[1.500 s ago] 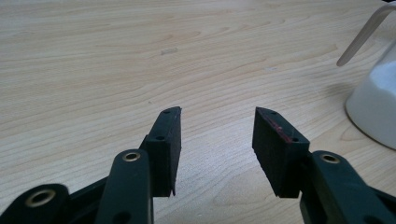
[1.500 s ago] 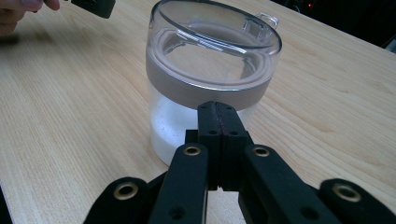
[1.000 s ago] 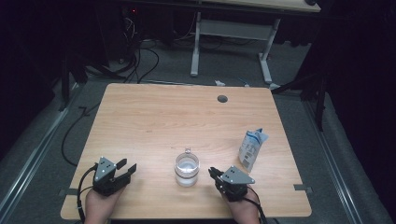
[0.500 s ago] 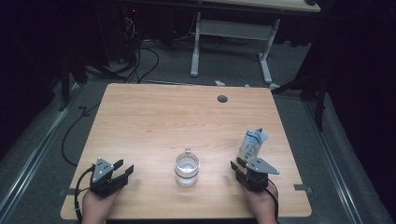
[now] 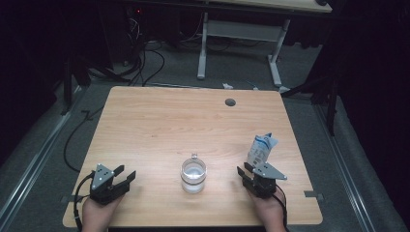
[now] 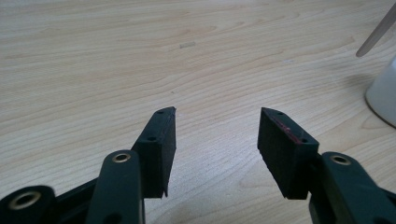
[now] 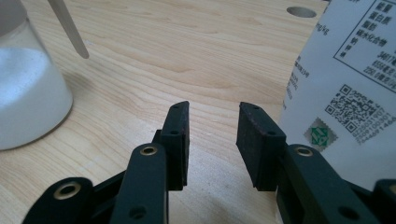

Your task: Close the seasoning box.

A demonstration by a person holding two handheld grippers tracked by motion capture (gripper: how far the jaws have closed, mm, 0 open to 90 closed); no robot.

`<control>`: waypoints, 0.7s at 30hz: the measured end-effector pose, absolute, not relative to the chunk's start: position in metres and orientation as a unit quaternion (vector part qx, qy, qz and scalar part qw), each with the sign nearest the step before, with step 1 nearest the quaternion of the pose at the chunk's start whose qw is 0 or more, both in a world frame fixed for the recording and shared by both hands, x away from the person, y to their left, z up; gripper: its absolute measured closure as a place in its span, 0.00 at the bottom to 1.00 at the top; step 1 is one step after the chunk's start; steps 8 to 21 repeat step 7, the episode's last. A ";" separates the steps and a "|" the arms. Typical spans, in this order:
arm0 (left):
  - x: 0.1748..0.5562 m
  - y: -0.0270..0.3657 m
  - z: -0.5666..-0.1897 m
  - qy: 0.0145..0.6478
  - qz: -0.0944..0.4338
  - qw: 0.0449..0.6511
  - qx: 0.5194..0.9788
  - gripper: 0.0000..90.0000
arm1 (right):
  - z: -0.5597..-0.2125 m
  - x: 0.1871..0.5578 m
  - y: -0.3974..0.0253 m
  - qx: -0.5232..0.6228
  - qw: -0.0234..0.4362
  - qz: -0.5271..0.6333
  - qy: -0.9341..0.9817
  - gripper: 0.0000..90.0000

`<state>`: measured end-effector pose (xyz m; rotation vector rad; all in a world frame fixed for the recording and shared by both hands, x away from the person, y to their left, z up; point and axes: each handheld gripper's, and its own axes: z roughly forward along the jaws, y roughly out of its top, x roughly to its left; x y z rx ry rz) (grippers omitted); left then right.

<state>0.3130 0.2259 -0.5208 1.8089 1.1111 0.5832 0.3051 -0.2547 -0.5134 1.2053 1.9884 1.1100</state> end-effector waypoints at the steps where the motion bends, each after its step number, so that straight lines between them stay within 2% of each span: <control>1: 0.314 0.225 -0.521 0.449 0.236 0.453 0.733 0.52 | -0.514 0.304 -0.255 0.448 0.280 0.413 0.742 0.72; 21: 0.314 0.224 -0.521 0.447 0.236 0.453 0.734 0.52 | -0.514 0.304 -0.255 0.448 0.279 0.412 0.742 0.72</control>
